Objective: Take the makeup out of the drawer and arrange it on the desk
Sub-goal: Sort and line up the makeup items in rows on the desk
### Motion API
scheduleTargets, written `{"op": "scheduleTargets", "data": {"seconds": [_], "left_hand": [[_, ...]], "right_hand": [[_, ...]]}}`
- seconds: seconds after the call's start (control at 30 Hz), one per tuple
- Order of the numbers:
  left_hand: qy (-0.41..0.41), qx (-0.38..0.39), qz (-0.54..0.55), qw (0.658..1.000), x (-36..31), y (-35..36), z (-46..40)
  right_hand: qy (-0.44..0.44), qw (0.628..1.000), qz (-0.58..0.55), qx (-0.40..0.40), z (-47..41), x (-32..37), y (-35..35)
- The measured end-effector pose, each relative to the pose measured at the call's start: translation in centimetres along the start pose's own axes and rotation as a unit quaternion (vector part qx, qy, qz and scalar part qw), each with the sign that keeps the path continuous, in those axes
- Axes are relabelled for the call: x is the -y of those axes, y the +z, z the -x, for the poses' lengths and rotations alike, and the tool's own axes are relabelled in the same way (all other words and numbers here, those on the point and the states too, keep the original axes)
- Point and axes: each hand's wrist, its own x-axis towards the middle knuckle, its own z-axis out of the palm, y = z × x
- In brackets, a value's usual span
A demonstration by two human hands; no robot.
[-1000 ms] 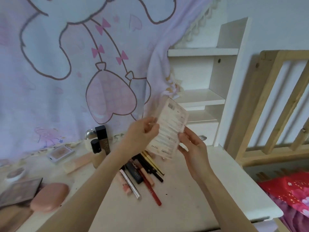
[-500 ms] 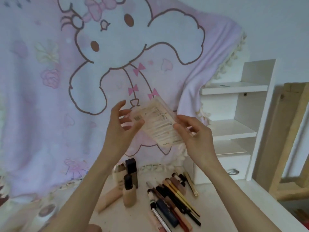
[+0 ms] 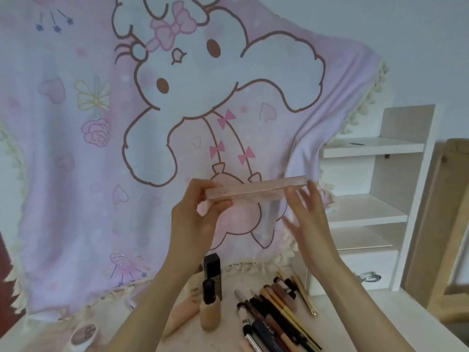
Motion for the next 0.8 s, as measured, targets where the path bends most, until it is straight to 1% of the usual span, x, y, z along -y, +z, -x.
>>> {"op": "scheduleTargets", "data": {"seconds": [0.03,0.07,0.1,0.13,0.2,0.27,0.33,0.43,0.53,0.67,0.8], "left_hand": [[-0.001,0.010,0.018,1.000,0.2,0.1,0.1],[0.001,0.022,0.027,0.999,0.3,0.3,0.1],[0.008,0.034,0.028,0.999,0.4,0.5,0.1],[0.014,0.046,0.025,0.999,0.6,0.7,0.1],[0.017,0.078,0.019,0.997,1.1,0.9,-0.2],[0.017,0.128,0.019,0.991,1.8,1.0,-0.3],[0.032,0.190,0.016,0.981,2.1,1.0,-0.4],[0.042,0.275,0.011,0.961,0.9,1.7,-0.8],[0.051,0.320,-0.007,0.946,-0.9,2.6,-0.8],[0.058,0.345,-0.018,0.937,-3.1,4.1,0.7],[0.081,0.334,-0.086,0.935,-4.8,5.8,2.2]], "right_hand": [[0.062,0.993,-0.090,0.036,0.0,-0.4,0.1],[0.098,0.981,-0.155,0.065,0.0,-0.5,0.3],[0.110,0.971,-0.194,0.082,0.0,-0.6,0.6],[0.105,0.966,-0.219,0.085,-0.1,-0.7,0.9],[0.083,0.963,-0.248,0.065,-0.2,-0.8,1.4],[0.061,0.959,-0.272,0.047,-0.4,-0.8,1.6],[0.034,0.964,-0.263,0.026,-0.4,-0.9,1.4],[-0.007,0.986,-0.165,0.005,0.2,-0.9,0.7],[-0.018,0.995,-0.093,0.000,1.3,-0.8,-0.6],[-0.032,0.997,-0.066,0.003,2.5,0.0,-3.3],[-0.024,0.995,-0.098,0.026,3.7,0.5,-5.7]]}}
